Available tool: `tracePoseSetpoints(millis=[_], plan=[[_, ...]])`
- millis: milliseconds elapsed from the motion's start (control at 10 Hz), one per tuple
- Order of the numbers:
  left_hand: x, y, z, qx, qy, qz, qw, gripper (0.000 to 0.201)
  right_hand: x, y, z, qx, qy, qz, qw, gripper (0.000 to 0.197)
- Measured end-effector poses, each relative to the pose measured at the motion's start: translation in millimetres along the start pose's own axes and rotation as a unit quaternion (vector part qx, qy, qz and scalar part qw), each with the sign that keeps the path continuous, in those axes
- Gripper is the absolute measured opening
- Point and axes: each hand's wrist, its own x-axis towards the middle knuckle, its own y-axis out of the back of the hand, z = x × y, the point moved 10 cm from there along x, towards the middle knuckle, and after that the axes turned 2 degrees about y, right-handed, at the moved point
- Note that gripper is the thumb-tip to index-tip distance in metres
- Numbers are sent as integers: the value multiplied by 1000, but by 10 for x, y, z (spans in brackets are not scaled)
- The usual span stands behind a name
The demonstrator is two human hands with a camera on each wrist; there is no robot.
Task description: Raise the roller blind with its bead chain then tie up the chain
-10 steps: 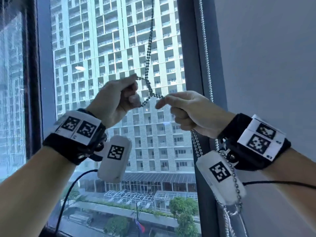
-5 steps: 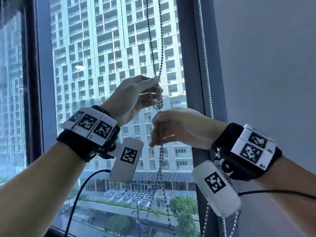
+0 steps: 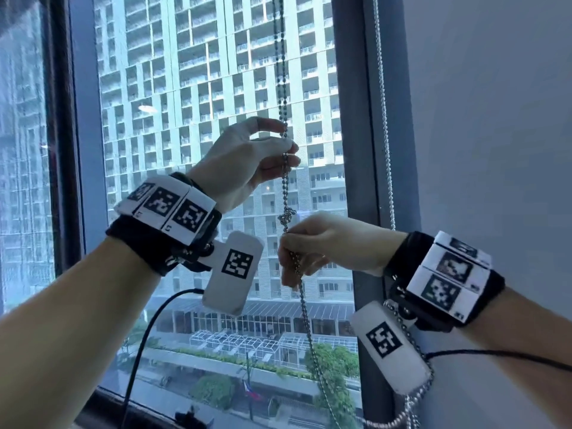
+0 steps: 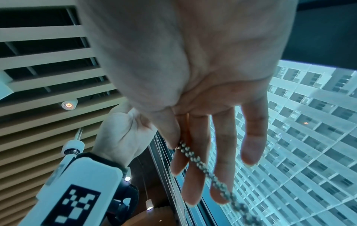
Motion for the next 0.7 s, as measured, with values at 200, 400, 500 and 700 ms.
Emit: tracePoseSetpoints(millis=[200, 400, 500, 700], plan=[[-42, 62, 3, 4, 3, 6, 1000, 24, -21, 145, 22, -9, -29, 26, 999, 46], [-108, 57, -146, 16, 27, -32, 999, 26, -149, 438, -78, 74, 25, 140, 987, 27], [-160, 73, -279, 24, 43, -44, 998, 24, -209, 442, -117, 105, 50, 145, 983, 34], [-290, 242, -475, 63, 70, 0, 996, 23, -445, 534, -216, 142, 85, 214, 963, 39]])
